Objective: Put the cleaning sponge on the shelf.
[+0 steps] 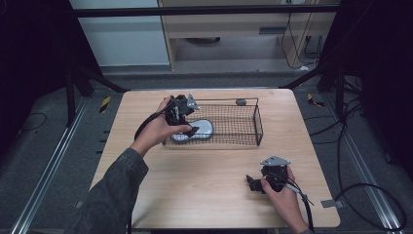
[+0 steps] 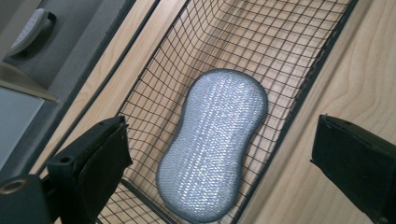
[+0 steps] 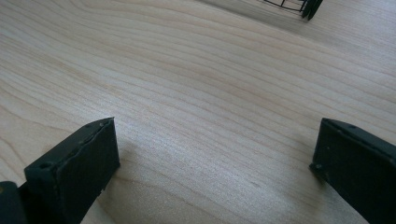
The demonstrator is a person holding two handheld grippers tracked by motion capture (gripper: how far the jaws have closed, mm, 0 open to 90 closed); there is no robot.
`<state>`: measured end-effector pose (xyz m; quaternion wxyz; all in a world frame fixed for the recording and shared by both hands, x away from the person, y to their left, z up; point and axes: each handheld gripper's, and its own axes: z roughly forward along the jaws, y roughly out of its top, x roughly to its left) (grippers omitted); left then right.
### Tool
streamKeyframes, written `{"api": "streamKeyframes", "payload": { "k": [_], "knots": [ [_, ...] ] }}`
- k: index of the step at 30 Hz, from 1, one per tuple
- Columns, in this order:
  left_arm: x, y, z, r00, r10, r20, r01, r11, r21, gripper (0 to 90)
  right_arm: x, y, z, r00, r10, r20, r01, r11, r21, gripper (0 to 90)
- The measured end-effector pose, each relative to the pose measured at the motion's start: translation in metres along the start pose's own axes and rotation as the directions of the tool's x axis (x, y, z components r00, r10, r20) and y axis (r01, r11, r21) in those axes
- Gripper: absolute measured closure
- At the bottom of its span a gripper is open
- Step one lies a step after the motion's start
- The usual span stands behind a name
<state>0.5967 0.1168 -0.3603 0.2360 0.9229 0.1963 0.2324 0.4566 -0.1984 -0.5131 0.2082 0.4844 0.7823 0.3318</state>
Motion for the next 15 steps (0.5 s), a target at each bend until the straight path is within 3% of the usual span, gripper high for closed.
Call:
{"api": "streamKeyframes", "payload": {
  "k": [7, 15],
  "knots": [
    [-0.015, -0.01, -0.008, 0.9978, -0.065, -0.009, 0.065, 0.9978, -0.013, 3.6, 0.0, 0.0, 0.0, 1.0, 0.0, 0.0, 0.0, 1.0, -0.001, 0.6],
    [-0.03, -0.024, -0.015, 0.9966, -0.081, -0.008, 0.081, 0.9965, -0.02, 3.6, 0.0, 0.0, 0.0, 1.0, 0.0, -0.001, 0.0, 1.0, -0.001, 0.6]
  ]
}}
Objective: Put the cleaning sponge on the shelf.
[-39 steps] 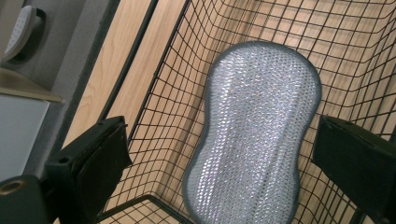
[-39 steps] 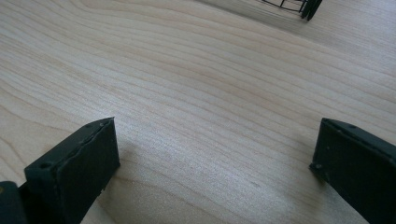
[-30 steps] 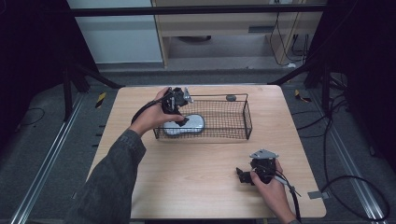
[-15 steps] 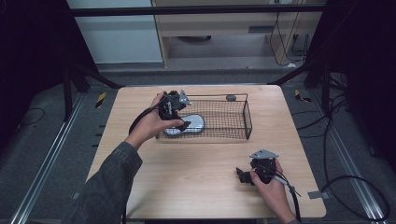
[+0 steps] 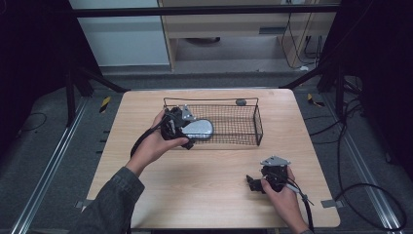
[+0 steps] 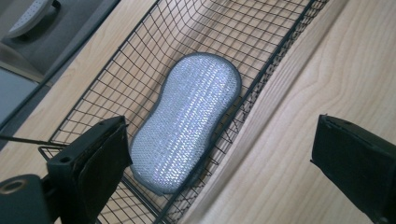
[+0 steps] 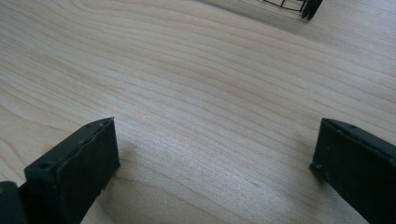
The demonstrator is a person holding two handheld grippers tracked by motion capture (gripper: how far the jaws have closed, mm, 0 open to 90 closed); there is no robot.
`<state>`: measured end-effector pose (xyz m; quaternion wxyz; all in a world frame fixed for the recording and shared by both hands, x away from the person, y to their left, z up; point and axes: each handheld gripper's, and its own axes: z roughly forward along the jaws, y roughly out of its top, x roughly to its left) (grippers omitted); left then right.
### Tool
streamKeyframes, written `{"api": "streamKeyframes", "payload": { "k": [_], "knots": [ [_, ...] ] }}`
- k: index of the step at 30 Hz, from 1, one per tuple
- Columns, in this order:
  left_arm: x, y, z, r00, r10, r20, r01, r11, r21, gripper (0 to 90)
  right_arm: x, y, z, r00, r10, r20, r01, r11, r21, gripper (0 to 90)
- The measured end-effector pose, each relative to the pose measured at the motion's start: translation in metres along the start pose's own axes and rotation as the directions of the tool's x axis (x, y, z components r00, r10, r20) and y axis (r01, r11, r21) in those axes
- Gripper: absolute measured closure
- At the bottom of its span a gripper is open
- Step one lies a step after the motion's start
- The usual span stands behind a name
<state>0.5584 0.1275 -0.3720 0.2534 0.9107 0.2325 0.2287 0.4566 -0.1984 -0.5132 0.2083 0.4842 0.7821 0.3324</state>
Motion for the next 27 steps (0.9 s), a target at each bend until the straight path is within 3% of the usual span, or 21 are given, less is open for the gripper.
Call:
{"api": "streamKeyframes", "payload": {
  "k": [10, 21, 27],
  "knots": [
    [-0.016, -0.024, -0.006, 0.9985, -0.054, -0.01, 0.054, 0.9985, -0.01, 3.6, 0.0, 0.0, 0.0, 1.0, 0.001, 0.001, -0.001, 1.0, 0.0, 0.6],
    [-0.028, -0.055, -0.007, 0.9909, -0.134, -0.01, 0.134, 0.991, -0.009, 3.8, 0.0, 0.0, 0.0, 1.0, -0.004, 0.004, 0.004, 1.0, 0.0, 0.6],
    [-0.035, -0.073, -0.006, 0.9878, -0.155, -0.01, 0.155, 0.9879, 0.002, 3.8, 0.0, 0.0, 0.0, 1.0, -0.001, 0.005, 0.001, 1.0, 0.0, 0.7]
  ]
}}
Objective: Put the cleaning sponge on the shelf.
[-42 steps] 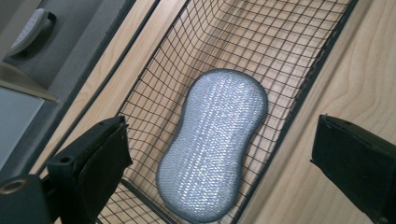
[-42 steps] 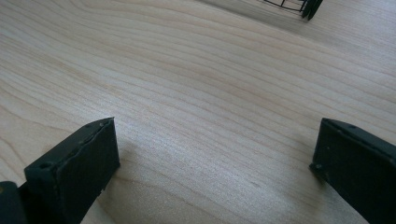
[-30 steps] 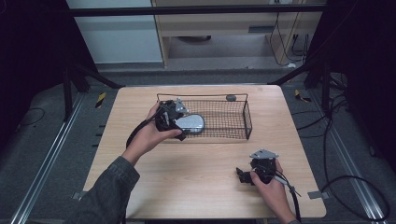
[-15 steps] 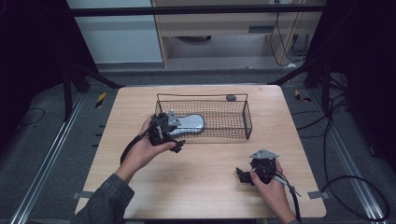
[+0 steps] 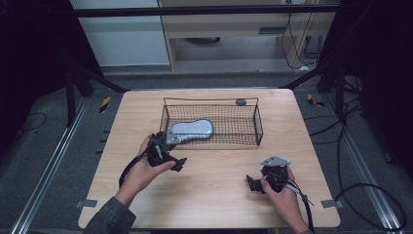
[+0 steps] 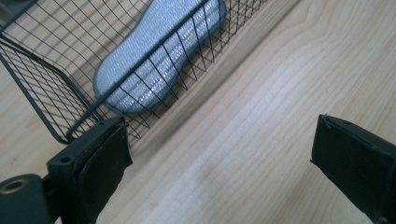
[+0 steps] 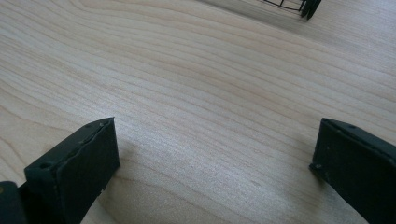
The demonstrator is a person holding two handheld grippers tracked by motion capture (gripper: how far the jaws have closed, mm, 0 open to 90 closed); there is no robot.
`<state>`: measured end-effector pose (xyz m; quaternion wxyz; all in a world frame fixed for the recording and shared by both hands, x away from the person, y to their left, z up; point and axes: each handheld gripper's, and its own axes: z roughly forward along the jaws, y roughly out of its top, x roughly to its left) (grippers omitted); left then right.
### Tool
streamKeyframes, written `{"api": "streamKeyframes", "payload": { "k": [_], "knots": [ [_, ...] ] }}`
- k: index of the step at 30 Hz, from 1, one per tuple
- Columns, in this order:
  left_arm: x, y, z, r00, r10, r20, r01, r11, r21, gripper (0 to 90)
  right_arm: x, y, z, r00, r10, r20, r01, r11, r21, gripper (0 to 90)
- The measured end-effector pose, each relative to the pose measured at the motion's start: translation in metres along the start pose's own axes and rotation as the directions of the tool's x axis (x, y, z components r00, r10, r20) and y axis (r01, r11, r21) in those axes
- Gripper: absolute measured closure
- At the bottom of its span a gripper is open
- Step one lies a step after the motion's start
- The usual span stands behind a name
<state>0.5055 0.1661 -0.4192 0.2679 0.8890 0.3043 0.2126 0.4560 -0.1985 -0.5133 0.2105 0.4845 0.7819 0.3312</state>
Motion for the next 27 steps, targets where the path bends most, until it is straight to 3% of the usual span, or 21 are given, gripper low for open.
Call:
{"api": "streamKeyframes", "payload": {
  "k": [17, 27],
  "knots": [
    [0.005, -0.059, 0.018, 0.9953, -0.097, 0.007, 0.096, 0.9929, 0.07, 4.0, 0.0, 0.0, 0.0, 1.0, 0.0, 0.0, 0.0, 1.0, 0.0, 0.6],
    [0.026, -0.084, 0.022, 0.9854, -0.165, -0.042, 0.168, 0.9813, 0.094, 3.7, 0.0, 0.0, 0.0, 1.0, 0.0, -0.001, 0.0, 1.0, 0.001, 0.6]
  ]
}}
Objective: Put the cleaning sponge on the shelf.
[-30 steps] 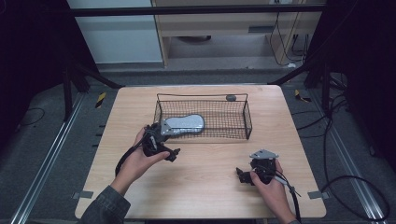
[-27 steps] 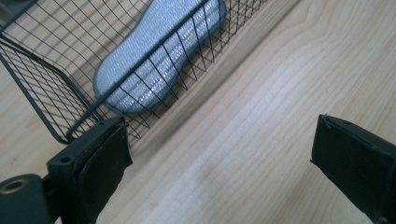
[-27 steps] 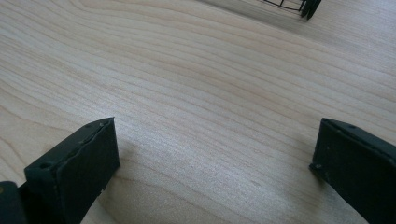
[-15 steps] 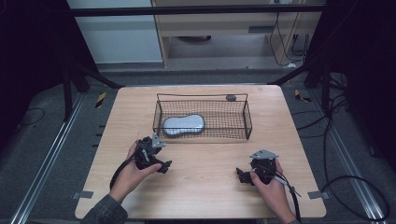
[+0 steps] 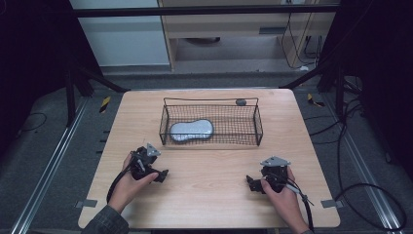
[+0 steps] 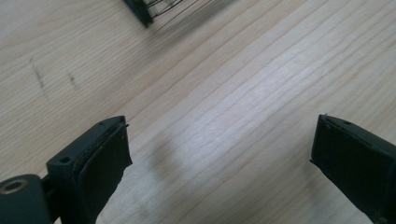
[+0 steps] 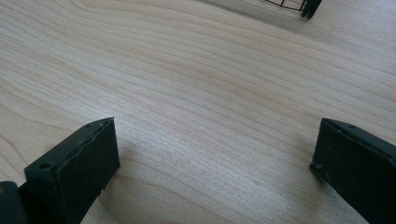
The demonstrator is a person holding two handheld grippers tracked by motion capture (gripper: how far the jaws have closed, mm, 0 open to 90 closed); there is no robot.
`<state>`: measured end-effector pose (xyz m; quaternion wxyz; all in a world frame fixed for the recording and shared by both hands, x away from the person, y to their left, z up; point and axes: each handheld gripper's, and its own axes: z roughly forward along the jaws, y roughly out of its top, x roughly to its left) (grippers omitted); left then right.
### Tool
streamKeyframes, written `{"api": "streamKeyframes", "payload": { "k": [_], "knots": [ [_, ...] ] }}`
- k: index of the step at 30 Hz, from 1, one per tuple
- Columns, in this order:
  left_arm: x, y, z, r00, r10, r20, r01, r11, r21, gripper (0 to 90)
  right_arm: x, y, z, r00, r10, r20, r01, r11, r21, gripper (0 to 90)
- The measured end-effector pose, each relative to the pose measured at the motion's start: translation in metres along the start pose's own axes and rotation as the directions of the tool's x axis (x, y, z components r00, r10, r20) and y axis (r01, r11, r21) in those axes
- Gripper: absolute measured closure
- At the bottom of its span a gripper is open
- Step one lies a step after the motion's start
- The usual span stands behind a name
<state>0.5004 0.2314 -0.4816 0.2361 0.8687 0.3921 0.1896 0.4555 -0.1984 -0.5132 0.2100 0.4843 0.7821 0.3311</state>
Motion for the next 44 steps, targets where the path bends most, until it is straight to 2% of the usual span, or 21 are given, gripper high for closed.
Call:
{"api": "streamKeyframes", "payload": {
  "k": [5, 12, 20, 27, 35, 42, 44],
  "knots": [
    [0.01, -0.007, 0.005, 0.9992, -0.04, -0.006, 0.04, 0.9992, -0.001, 3.7, 0.0, 0.0, 0.0, 1.0, 0.0, 0.0, 0.0, 1.0, 0.0, 0.6],
    [0.018, -0.012, 0.01, 0.9956, -0.09, 0.024, 0.091, 0.9956, -0.023, 1.0, 0.0, 0.0, 0.0, 1.0, 0.0, 0.0, 0.0, 1.0, 0.0, 0.6],
    [0.023, -0.016, 0.012, 0.9913, -0.122, 0.049, 0.125, 0.9911, -0.046, 0.0, 0.0, 0.0, 0.0, 1.0, 0.0, 0.0, 0.0, 1.0, 0.0, 0.6],
    [0.024, -0.018, 0.013, 0.9901, -0.127, 0.061, 0.13, 0.9897, -0.06, 0.0, 0.0, 0.0, 0.0, 1.0, -0.001, 0.0, 0.001, 1.0, 0.0, 0.6],
    [0.024, -0.022, 0.015, 0.9897, -0.129, 0.063, 0.135, 0.9857, -0.102, 0.0, 0.0, 0.0, 0.0, 1.0, 0.0, -0.001, 0.0, 1.0, 0.001, 0.6],
    [0.023, -0.028, 0.017, 0.9892, -0.134, 0.06, 0.142, 0.9749, -0.171, 0.0, 0.0, 0.0, 0.0, 1.0, 0.0, 0.0, 0.0, 1.0, 0.001, 0.6],
    [0.023, -0.029, 0.017, 0.9895, -0.132, 0.059, 0.14, 0.974, -0.178, 0.0, 0.0, 0.0, 0.0, 1.0, 0.0, -0.001, 0.0, 1.0, 0.0, 0.6]
  ]
}}
